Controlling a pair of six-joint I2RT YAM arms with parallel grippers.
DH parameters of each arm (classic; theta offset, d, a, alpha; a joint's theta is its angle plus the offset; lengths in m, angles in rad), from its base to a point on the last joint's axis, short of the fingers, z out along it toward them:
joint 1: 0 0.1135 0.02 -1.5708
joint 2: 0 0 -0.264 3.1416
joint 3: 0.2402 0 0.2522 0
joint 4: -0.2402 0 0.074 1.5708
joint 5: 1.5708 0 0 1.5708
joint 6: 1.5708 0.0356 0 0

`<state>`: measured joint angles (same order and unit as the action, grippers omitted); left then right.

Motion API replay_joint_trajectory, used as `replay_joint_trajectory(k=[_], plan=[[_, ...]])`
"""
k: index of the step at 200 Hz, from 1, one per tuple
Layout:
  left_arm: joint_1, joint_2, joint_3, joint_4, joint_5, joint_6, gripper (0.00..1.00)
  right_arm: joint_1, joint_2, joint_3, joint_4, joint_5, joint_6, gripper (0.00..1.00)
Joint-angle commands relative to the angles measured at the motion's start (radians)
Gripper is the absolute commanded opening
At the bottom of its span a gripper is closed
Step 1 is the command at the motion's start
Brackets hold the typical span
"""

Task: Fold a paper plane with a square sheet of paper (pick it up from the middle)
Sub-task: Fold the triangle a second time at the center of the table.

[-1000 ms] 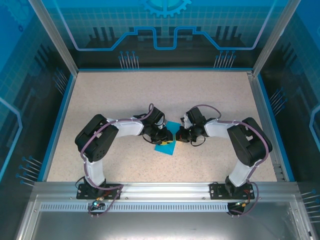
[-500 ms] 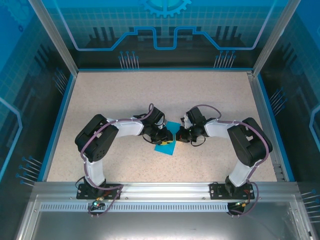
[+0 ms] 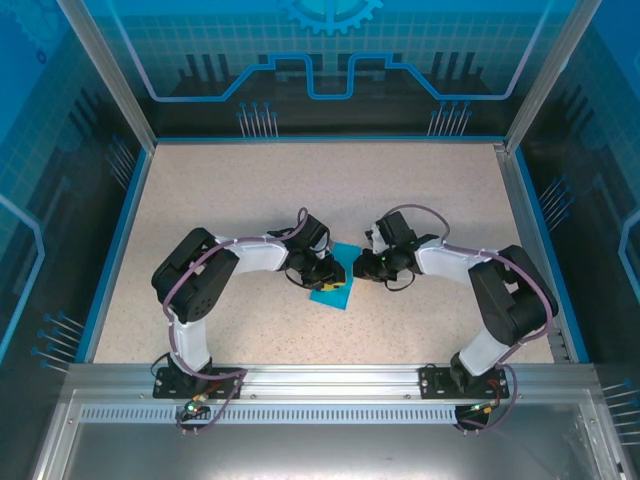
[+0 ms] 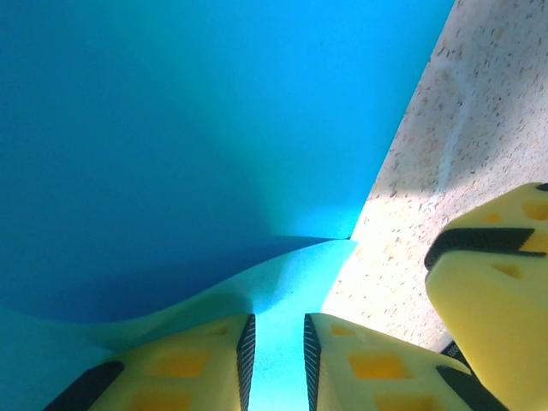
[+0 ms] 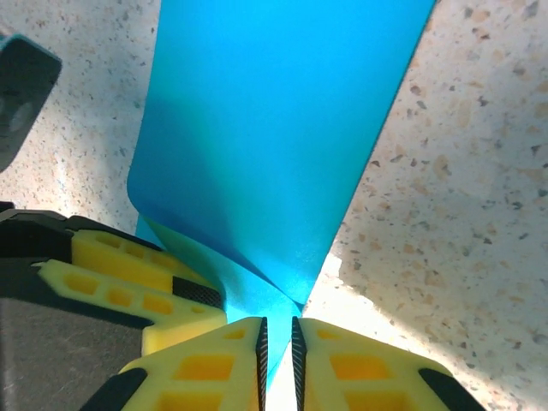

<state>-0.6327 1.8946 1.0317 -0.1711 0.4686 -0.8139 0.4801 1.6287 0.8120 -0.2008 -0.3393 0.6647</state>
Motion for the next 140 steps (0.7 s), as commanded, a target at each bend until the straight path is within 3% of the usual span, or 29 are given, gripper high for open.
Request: replay_joint_trajectory(k=[1, 43, 140], plan=[[0.007, 0.022, -0.002, -0.048, -0.03, -0.01, 0.26, 0.029, -0.003, 0.01, -0.037, 0.005, -0.02, 0.16], [0.007, 0.018, -0.008, -0.044, -0.037, -0.015, 0.24, 0.057, 0.053, 0.03, -0.009, -0.018, -0.001, 0.08], [0.005, -0.053, -0.002, -0.042, -0.03, -0.011, 0.22, 0.058, 0.129, 0.046, -0.032, 0.016, -0.011, 0.07]])
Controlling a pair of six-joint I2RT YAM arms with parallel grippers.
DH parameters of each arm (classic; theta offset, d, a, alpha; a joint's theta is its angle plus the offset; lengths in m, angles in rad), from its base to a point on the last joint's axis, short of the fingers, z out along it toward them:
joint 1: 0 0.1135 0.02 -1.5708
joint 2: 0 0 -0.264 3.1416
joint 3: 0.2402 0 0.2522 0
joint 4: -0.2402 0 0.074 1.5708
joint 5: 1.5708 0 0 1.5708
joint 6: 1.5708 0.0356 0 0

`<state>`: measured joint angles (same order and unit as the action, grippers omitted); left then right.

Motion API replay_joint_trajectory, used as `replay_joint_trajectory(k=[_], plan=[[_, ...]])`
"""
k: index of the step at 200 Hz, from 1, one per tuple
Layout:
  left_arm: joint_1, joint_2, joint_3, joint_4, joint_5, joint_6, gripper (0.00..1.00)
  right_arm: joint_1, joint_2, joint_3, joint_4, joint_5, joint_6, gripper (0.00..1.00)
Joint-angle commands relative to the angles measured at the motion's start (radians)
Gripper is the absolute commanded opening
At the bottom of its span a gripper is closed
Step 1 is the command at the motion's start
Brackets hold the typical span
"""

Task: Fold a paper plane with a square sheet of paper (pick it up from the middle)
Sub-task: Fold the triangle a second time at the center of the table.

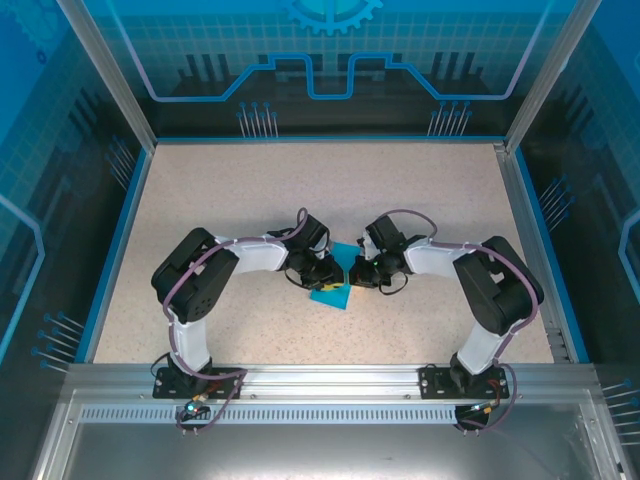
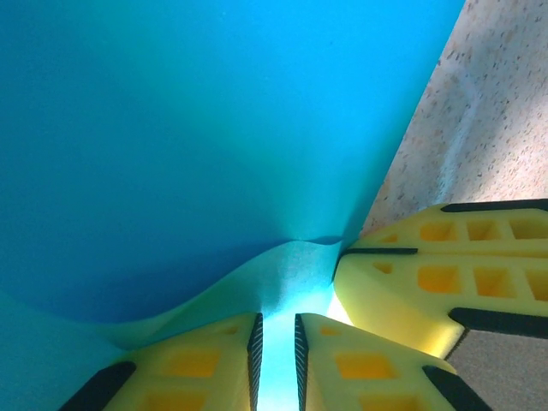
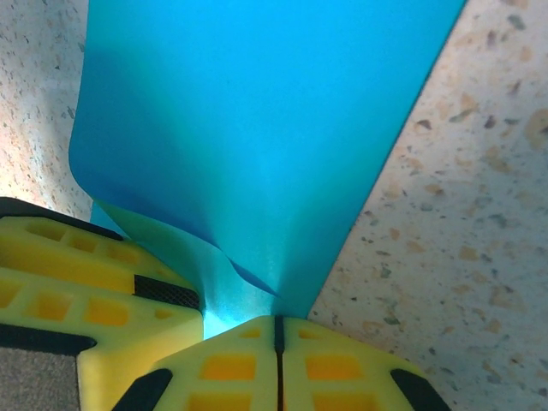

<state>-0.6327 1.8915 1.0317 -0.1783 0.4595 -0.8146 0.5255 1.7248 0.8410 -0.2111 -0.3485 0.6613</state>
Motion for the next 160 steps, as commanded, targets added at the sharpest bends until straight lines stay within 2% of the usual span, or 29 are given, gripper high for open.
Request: replay_joint_trajectory(k=[1, 38, 160], plan=[[0.006, -0.052, -0.001, -0.035, -0.02, -0.01, 0.22, 0.013, 0.032, 0.017, -0.022, 0.026, -0.008, 0.07], [0.006, -0.096, 0.018, -0.039, -0.034, 0.005, 0.22, 0.013, 0.045, 0.027, -0.051, 0.042, -0.014, 0.06], [0.006, 0.004, 0.025, -0.11, -0.126, 0.005, 0.2, 0.013, 0.033, 0.033, -0.067, 0.046, -0.017, 0.06]])
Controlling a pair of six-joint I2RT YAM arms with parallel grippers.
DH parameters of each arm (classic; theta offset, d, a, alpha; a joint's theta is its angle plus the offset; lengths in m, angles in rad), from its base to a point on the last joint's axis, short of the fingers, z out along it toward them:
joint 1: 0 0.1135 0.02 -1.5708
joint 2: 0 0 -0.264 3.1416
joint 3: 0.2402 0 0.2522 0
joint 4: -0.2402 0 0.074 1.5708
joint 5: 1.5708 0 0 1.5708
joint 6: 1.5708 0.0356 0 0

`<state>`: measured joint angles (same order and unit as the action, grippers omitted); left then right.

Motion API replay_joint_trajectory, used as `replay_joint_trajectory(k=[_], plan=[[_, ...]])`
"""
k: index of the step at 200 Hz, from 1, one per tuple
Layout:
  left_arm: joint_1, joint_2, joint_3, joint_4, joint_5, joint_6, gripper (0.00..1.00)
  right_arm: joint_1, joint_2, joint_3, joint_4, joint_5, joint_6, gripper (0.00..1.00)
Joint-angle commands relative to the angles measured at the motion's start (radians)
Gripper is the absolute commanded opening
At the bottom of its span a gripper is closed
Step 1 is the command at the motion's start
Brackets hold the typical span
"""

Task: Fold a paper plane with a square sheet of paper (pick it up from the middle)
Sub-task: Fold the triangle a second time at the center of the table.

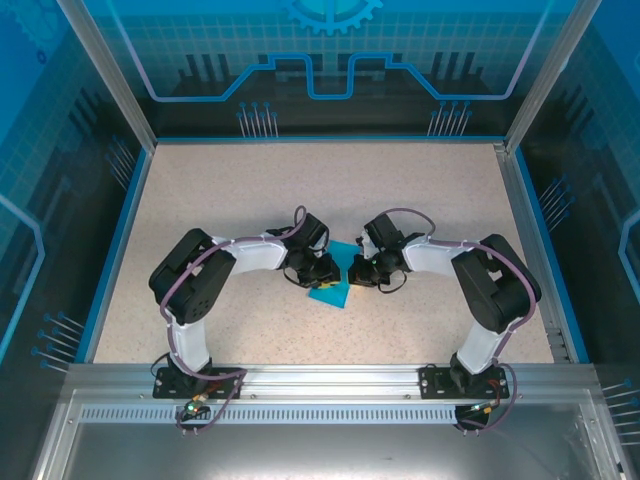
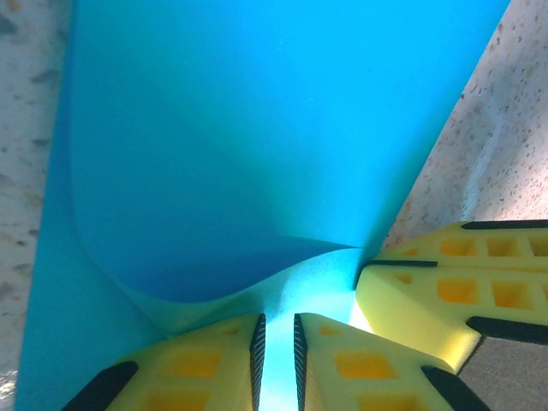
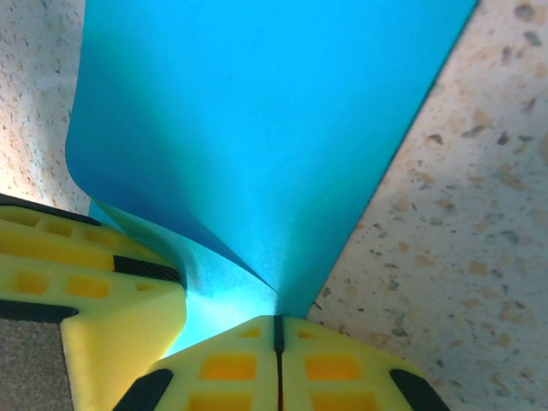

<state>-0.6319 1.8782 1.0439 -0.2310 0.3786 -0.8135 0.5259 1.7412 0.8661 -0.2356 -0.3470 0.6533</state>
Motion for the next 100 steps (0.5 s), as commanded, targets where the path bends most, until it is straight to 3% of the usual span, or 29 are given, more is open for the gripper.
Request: replay_joint_trajectory(k=[1, 56, 100], plan=[[0.005, 0.018, 0.013, -0.058, -0.045, 0.004, 0.2, 0.012, 0.016, 0.007, -0.042, 0.044, -0.009, 0.06], [0.006, 0.024, 0.002, -0.057, -0.049, -0.001, 0.2, 0.004, -0.108, 0.007, -0.025, 0.016, 0.0, 0.07], [0.006, 0.029, 0.005, -0.052, -0.046, -0.007, 0.2, 0.038, -0.029, 0.048, -0.002, -0.002, 0.008, 0.07]])
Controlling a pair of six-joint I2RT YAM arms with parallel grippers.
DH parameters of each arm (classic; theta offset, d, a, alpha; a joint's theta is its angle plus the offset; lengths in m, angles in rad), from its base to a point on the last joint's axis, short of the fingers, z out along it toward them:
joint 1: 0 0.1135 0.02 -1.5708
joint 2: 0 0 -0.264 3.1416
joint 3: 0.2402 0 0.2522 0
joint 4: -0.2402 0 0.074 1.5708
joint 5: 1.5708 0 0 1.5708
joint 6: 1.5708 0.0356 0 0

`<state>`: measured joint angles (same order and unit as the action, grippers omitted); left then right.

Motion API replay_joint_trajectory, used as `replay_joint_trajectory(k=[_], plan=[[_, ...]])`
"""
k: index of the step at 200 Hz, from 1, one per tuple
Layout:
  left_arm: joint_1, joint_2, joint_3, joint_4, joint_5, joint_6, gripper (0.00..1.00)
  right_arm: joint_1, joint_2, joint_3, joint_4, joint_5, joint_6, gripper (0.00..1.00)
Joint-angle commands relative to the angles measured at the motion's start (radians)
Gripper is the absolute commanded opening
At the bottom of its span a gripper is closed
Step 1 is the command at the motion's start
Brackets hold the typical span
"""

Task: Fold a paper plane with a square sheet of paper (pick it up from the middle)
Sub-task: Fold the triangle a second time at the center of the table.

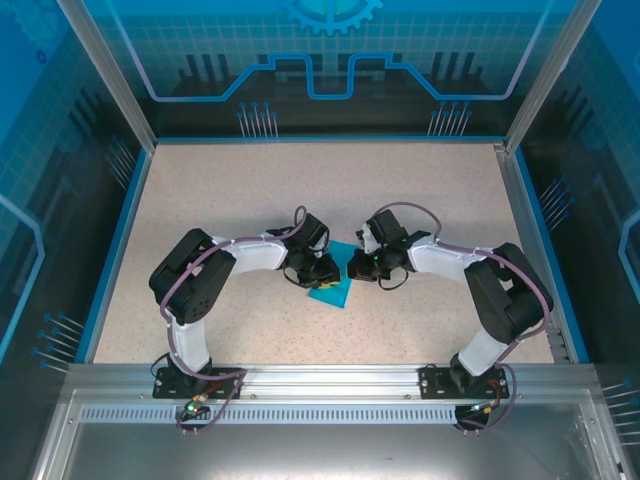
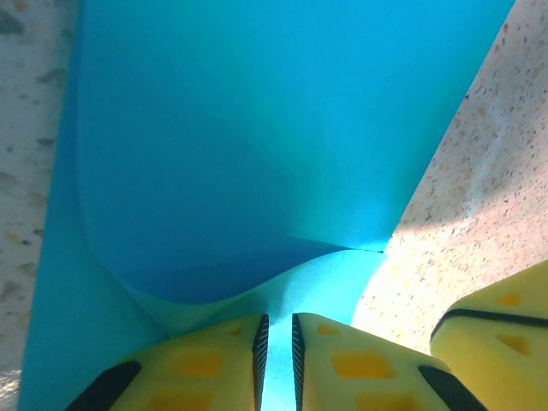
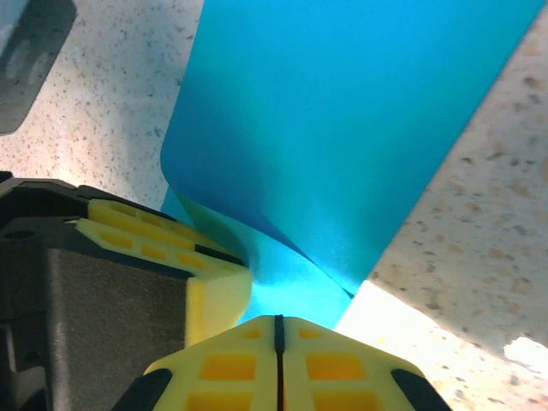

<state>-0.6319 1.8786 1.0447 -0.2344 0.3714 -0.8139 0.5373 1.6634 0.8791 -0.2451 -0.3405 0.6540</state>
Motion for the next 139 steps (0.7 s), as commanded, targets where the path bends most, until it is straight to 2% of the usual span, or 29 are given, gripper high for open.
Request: replay_joint_trajectory(k=[1, 90, 139], plan=[[0.005, 0.028, 0.005, -0.048, -0.038, -0.007, 0.2, 0.027, 0.051, 0.035, 0.008, -0.009, 0.008, 0.07], [0.006, -0.006, 0.006, -0.044, -0.024, 0.005, 0.18, 0.007, 0.165, 0.018, -0.018, 0.046, -0.003, 0.05], [0.017, -0.064, -0.01, 0.069, 0.001, 0.022, 0.19, 0.006, 0.201, 0.011, -0.06, 0.083, -0.03, 0.05]])
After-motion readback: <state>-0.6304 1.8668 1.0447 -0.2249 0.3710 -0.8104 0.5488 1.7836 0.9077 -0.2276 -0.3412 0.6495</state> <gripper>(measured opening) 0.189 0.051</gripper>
